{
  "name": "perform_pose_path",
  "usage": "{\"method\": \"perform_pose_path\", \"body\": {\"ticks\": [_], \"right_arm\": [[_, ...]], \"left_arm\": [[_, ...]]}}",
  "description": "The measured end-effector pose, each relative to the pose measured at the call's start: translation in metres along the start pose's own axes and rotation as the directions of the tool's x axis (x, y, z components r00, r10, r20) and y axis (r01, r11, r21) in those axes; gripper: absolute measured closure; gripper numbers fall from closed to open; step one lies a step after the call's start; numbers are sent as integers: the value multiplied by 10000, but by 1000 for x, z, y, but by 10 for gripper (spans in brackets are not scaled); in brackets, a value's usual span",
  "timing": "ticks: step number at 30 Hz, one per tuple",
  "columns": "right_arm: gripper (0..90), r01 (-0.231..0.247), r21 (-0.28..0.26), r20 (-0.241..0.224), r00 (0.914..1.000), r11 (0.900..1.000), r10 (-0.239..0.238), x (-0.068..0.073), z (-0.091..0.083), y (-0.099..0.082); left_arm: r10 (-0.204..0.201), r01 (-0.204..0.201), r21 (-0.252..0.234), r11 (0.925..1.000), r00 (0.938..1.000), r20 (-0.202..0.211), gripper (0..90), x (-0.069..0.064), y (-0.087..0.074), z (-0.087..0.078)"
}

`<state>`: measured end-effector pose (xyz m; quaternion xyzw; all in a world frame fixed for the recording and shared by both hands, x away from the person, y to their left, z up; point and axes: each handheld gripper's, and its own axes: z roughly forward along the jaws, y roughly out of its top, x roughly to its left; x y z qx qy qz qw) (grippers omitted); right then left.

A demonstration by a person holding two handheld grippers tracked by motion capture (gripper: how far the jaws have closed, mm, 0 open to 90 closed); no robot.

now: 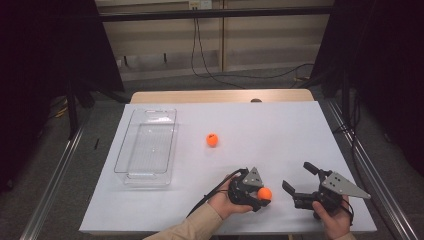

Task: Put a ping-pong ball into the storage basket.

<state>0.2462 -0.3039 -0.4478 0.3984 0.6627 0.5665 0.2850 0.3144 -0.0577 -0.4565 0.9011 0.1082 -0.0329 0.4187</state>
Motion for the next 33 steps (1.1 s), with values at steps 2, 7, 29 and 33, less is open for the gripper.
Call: {"method": "perform_pose_path", "body": {"ticks": [2,7,29,33], "right_arm": [[17,42,20,-13,10000,10000,-42,0,0,0],[17,17,6,-13,10000,10000,-17,0,0,0],[17,49,4,-40,10000,10000,-49,0,0,0],[17,41,-1,-44,10000,10000,-41,0,0,0]], "left_arm": [[1,-1,22,10000,10000,2,505,0,0,0],[-52,52,85,10000,10000,11,508,1,0,-2],[-490,490,-126,9987,9988,35,509,5,1,-16],[-603,603,-214,9980,9982,24,509,6,1,-19]]}}
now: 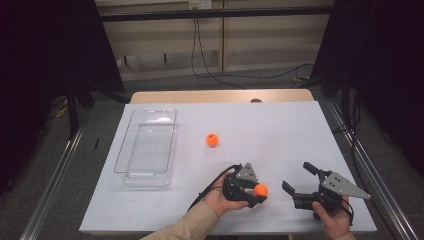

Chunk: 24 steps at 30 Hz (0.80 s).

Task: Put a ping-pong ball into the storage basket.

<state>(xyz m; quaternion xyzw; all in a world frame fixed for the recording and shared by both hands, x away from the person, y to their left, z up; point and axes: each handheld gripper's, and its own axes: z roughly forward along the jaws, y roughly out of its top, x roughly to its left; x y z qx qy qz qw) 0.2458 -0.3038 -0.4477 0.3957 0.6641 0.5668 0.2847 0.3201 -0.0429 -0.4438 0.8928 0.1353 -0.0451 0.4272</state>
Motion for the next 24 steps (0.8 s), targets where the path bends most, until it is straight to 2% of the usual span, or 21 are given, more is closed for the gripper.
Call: {"method": "perform_pose_path", "body": {"ticks": [19,24], "right_arm": [[17,-19,-16,-14,10000,10000,19,0,0,0],[17,-12,-24,0,10000,10000,12,0,0,0]], "left_arm": [[-334,333,-49,9994,9994,-91,509,6,0,-12],[-437,434,-193,9989,9990,-117,509,7,0,-15]]}}
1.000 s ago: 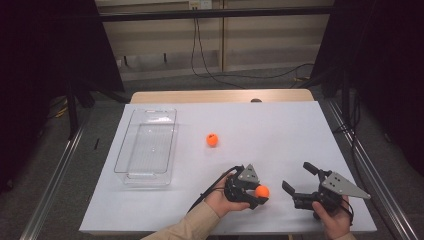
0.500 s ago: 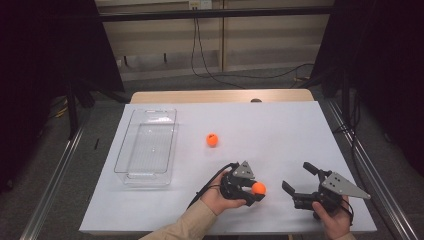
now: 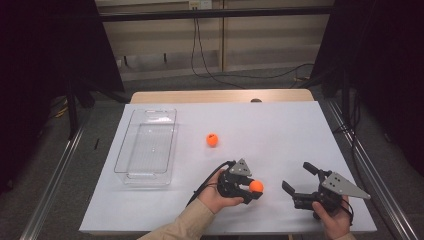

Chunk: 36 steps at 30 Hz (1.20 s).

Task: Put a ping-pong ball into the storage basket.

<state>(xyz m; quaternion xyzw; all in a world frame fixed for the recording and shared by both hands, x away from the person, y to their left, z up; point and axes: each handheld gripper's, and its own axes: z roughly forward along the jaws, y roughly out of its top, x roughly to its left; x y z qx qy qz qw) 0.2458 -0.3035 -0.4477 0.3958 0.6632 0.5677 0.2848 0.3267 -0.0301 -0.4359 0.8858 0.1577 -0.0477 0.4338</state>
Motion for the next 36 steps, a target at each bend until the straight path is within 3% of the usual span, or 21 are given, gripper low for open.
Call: {"method": "perform_pose_path", "body": {"ticks": [36], "right_arm": [[17,-110,-98,-28,9999,9999,110,0,0,0]], "left_arm": [[-393,389,-120,9992,9987,-327,509,11,2,-22]]}}
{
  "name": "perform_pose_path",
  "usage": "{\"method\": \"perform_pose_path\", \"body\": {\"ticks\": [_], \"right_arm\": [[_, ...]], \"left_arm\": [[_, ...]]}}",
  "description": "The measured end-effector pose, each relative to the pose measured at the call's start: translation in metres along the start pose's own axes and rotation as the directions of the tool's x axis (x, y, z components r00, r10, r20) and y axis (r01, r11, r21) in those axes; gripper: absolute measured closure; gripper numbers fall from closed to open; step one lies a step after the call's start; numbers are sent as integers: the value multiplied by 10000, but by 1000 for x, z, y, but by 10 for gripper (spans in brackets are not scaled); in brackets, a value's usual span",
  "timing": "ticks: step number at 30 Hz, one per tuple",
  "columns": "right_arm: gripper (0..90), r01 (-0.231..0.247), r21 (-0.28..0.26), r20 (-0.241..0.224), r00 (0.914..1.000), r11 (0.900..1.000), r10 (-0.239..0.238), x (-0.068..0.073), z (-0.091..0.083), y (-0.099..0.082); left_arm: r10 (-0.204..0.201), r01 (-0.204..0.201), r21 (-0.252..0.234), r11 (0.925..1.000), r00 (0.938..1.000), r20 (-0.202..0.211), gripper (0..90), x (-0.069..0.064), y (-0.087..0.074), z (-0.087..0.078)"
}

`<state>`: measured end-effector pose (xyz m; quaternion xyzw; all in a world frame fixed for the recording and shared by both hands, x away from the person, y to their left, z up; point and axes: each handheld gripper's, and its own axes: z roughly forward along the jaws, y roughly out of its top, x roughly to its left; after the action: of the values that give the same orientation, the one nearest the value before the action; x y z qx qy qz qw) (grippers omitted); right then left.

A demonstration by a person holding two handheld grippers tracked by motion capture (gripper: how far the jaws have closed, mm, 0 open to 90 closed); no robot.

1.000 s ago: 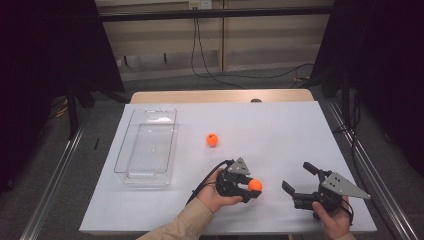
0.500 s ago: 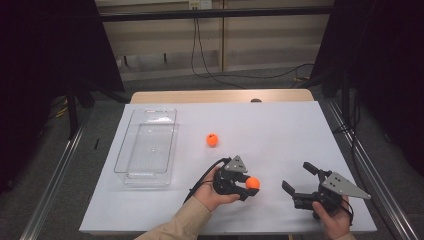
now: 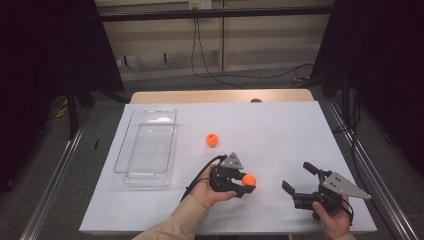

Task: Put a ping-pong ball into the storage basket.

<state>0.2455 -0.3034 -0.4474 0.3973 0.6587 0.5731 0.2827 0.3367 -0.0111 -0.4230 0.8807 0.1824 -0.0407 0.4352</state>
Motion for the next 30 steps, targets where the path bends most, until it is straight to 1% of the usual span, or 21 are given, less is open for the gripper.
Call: {"method": "perform_pose_path", "body": {"ticks": [5,18,24,30], "right_arm": [[17,-13,-3,-3,10000,10000,13,0,0,0],[17,-31,-16,-34,10000,10000,31,0,0,0],[17,-31,-9,-35,10000,10000,31,0,0,0],[17,-32,-6,-29,10000,10000,32,0,0,0]], "left_arm": [[-66,66,-55,10000,10000,-47,509,2,1,-4],[-253,253,-25,9997,9996,-81,509,6,0,-8],[-298,297,-73,9995,9994,-184,509,8,1,-12],[-316,315,-75,9995,9993,-186,509,10,2,-14]]}}
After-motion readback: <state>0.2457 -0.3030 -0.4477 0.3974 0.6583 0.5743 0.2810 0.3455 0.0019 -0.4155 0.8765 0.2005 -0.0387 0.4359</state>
